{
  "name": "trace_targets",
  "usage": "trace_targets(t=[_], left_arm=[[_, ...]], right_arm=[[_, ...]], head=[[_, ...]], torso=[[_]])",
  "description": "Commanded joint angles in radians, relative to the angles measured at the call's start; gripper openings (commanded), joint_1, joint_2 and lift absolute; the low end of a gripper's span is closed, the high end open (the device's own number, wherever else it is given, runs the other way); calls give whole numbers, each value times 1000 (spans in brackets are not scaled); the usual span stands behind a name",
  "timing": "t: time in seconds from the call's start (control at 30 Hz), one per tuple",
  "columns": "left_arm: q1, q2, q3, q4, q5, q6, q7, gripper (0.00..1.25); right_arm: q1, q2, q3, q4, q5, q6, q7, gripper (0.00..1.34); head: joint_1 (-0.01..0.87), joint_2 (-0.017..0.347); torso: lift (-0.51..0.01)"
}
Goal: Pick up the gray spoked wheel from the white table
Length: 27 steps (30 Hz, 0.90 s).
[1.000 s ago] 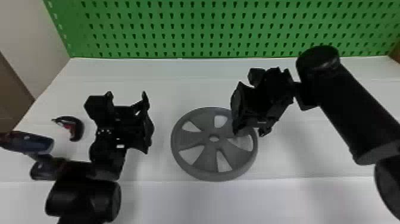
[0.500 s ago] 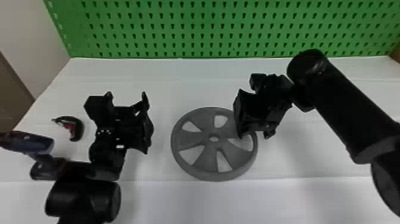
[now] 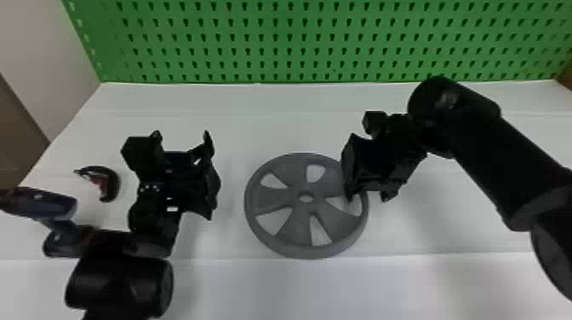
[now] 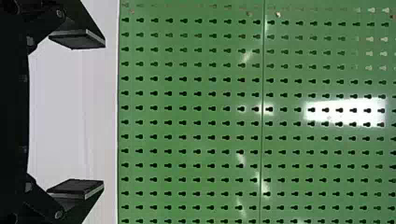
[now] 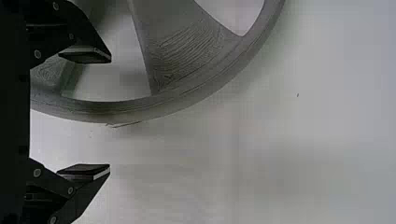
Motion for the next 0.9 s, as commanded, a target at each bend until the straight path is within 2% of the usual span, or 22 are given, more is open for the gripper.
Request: trace_targets(t=[0.0,0.2,0.87], left_arm=[[-1,0,0,0,0,0,0,1037],[-1,0,-2,0,0,0,0,1037],[-3,0,-6,0,0,3,2,1037]], right_arm=[[-9,3,9,22,53,-7,37,904],[-12,5,19,24,69,-7,60,902],[-10,20,66,24,73,-7,64,854]], head=[[770,44],[770,44],[770,44]], torso=[[-98],[-98],[-98]])
